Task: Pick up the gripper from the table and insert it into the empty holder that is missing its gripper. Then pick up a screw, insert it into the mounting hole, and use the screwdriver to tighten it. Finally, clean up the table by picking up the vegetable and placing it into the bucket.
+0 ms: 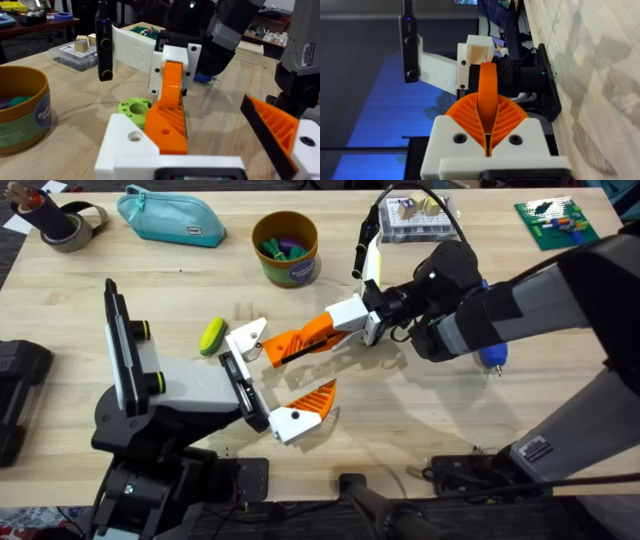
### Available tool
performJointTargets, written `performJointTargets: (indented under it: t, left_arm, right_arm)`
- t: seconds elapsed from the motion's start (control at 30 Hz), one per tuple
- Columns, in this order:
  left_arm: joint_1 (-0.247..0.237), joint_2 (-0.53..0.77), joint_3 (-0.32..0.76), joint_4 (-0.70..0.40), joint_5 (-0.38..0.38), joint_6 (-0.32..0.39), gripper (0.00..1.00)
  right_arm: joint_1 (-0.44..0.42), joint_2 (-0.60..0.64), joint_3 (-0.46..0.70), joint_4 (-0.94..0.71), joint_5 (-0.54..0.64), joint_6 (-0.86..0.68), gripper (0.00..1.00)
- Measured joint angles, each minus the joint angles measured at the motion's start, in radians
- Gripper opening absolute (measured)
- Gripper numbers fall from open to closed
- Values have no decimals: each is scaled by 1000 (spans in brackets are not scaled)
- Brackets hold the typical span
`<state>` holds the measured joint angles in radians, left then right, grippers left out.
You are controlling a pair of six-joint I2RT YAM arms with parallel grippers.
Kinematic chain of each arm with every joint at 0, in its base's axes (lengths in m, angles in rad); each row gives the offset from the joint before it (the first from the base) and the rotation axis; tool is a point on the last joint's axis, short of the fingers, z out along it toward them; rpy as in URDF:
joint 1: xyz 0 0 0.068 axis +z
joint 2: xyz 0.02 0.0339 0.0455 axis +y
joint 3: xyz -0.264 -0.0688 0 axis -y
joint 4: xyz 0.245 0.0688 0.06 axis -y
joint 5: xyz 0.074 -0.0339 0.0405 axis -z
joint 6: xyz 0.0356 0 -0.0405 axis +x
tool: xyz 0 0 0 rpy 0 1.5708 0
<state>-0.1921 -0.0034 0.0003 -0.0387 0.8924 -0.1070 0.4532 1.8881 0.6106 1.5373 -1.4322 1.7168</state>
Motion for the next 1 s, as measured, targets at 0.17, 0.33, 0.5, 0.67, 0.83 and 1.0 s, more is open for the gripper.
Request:
performJointTargets:
  t: [0.17,0.33,0.5,0.67,0.83,1.0]
  left_arm:
    - [0,3,4,-14,-2,-3,990]
    - [0,3,4,-15,-2,-3,990]
    - [0,3,4,-15,-2,-3,990]
    - [0,3,4,-17,-2,-3,990]
    - [0,3,4,-18,-2,-3,990]
    - [0,3,4,-18,-2,-3,990]
  right_arm:
    - [0,0,-1,-12,-1,3,20]
    - [0,0,-1,-3,-5,3,20]
    - [0,0,-1,-1,-7,1,20]
    - [0,-1,-1,-1,-9,-10,20]
    - [0,-16,-1,-1,-10,-22,20]
    - [0,-38,-1,0,-10,-28,20]
